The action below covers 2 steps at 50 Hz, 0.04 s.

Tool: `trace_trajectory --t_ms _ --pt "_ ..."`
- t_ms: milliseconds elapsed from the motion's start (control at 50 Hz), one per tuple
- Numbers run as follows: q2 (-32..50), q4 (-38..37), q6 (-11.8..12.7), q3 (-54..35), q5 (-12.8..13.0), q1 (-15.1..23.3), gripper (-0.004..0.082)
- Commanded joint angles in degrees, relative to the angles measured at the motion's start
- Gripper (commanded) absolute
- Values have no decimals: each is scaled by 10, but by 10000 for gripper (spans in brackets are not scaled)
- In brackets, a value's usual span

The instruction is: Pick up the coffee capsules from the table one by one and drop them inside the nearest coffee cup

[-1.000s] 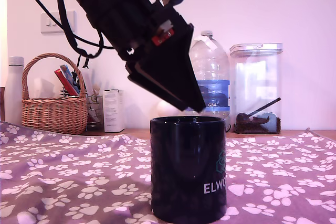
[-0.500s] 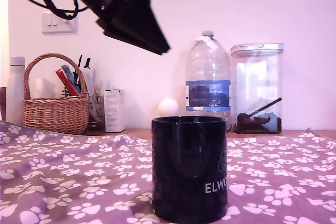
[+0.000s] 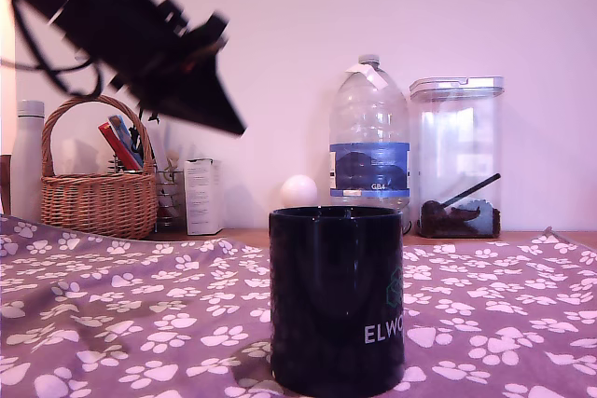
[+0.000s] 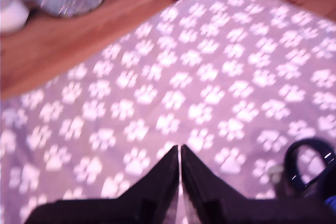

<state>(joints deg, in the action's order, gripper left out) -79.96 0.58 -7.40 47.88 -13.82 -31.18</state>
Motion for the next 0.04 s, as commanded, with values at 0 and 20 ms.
trace_trajectory --t_ms 0,20 --pt "14 -10 5 -10 -1 4 -19" --pt "14 -11 5 -12 -1 4 -19"
